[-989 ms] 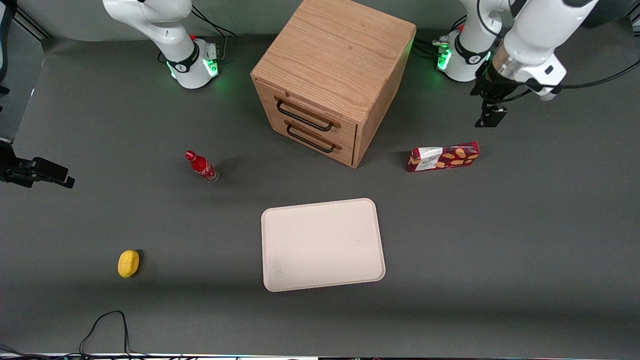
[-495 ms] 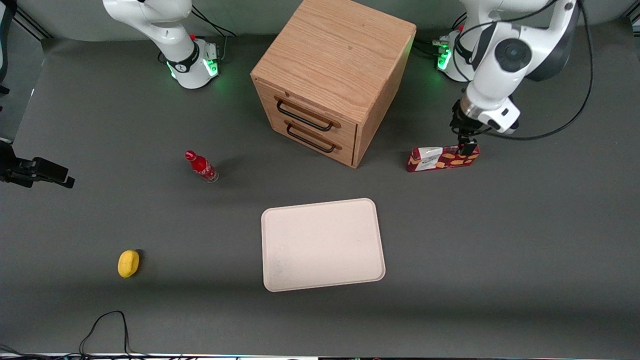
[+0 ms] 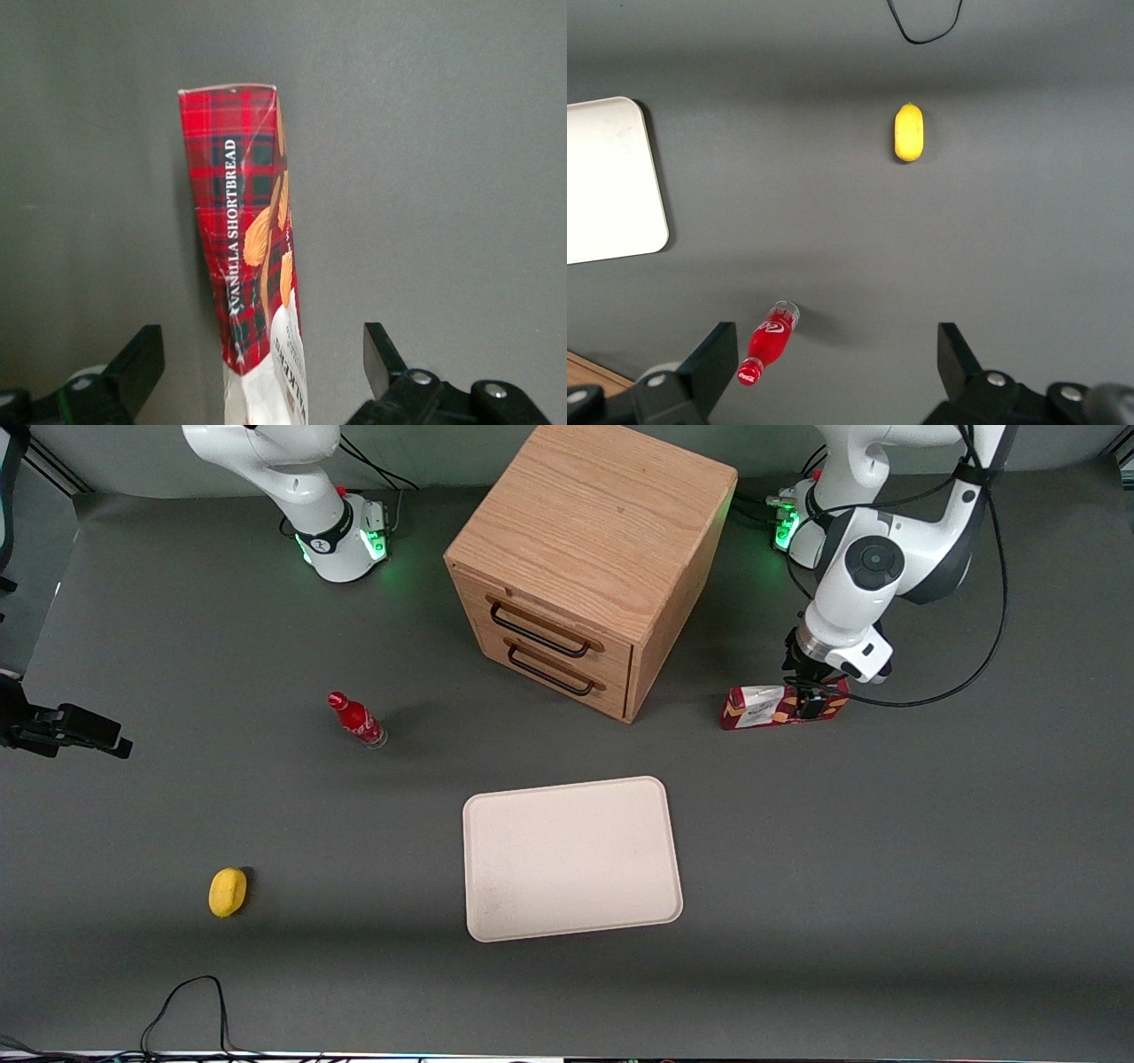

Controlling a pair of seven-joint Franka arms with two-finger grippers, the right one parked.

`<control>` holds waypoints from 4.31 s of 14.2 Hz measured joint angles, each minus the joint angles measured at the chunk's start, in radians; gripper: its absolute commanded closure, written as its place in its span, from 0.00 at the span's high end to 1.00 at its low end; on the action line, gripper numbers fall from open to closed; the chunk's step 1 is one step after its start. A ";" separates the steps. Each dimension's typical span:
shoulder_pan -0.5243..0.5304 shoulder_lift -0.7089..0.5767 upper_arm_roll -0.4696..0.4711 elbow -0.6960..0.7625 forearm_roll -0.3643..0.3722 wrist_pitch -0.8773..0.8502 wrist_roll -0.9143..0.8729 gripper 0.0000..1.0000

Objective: Place red cookie box on tray
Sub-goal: 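Lower the left gripper and close it on the cookie box end, then lift the cookie box with the left gripper toward the white tray, then lower the cookie box onto the white tray with the left gripper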

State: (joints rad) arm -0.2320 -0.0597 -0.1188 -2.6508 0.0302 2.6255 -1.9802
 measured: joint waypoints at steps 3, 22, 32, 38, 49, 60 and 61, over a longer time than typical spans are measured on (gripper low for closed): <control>0.000 0.032 0.000 -0.015 0.000 0.047 -0.002 1.00; 0.006 0.015 0.011 0.161 0.002 -0.256 -0.003 0.00; 0.018 -0.042 0.060 0.894 0.011 -1.034 0.046 0.00; 0.018 0.024 0.061 1.054 0.011 -1.063 0.170 0.00; -0.024 0.512 -0.053 1.595 0.009 -1.052 0.695 0.00; -0.231 0.635 -0.073 1.666 0.041 -1.042 1.275 0.00; -0.236 0.643 -0.073 1.665 0.044 -1.041 1.293 0.00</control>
State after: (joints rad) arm -0.4680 0.5834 -0.1913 -0.9854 0.0747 1.5841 -0.6874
